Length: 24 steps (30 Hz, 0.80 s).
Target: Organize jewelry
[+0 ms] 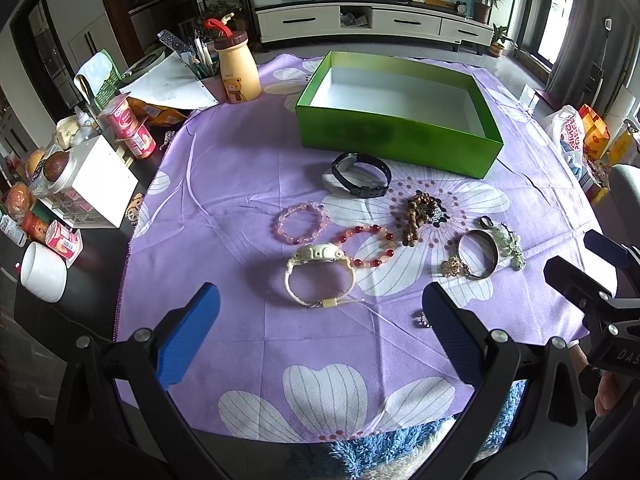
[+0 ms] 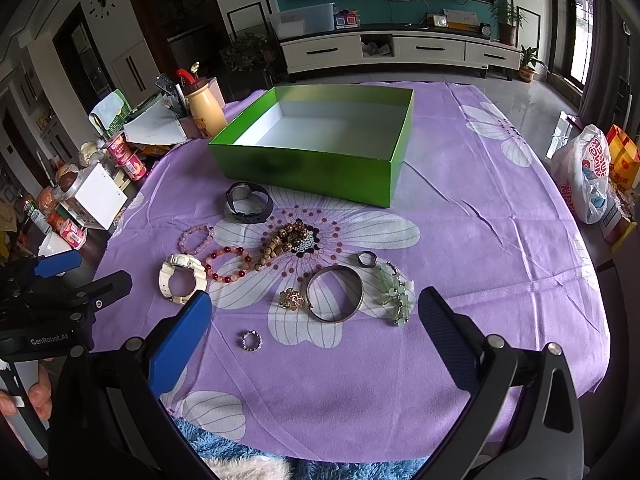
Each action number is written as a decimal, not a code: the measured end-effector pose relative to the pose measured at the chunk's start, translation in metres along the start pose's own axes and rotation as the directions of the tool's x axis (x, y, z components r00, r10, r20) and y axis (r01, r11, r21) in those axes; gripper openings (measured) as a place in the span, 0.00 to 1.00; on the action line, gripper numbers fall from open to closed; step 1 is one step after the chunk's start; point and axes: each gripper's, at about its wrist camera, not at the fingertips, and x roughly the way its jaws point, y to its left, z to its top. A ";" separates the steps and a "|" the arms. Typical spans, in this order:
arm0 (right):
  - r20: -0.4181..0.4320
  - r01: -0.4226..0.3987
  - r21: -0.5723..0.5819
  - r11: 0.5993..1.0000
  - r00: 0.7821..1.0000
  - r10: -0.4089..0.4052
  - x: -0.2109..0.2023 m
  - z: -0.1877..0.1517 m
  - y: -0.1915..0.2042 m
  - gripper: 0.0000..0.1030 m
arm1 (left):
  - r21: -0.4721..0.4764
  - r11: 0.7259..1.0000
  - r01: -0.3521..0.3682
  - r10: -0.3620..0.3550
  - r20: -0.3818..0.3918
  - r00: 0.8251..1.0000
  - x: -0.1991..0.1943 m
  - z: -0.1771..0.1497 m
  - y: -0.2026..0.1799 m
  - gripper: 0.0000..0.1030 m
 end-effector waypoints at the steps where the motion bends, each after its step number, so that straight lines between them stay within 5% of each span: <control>1: 0.000 0.000 0.001 1.000 1.000 0.000 0.000 0.000 0.000 0.99 | 0.000 1.000 0.001 -0.001 -0.001 1.000 0.000 0.000 0.000 0.98; 8: -0.001 0.000 0.004 1.000 1.000 0.000 0.000 0.000 0.000 0.99 | -0.001 1.000 0.015 -0.015 -0.004 1.000 0.002 0.001 0.000 0.98; 12: -0.001 -0.013 0.016 1.000 1.000 0.014 0.002 -0.002 -0.005 0.99 | -0.033 0.996 0.080 -0.080 -0.003 0.997 0.006 0.000 0.004 0.98; 17: 0.013 -0.137 0.052 0.989 0.991 0.137 0.004 -0.003 -0.015 0.99 | -0.119 0.974 0.191 -0.188 0.034 0.981 0.013 -0.002 0.021 0.98; 24: 0.051 -0.191 0.054 0.980 0.981 0.188 0.013 -0.009 -0.027 0.99 | -0.231 0.948 0.219 -0.210 0.064 0.976 0.031 -0.008 0.054 0.98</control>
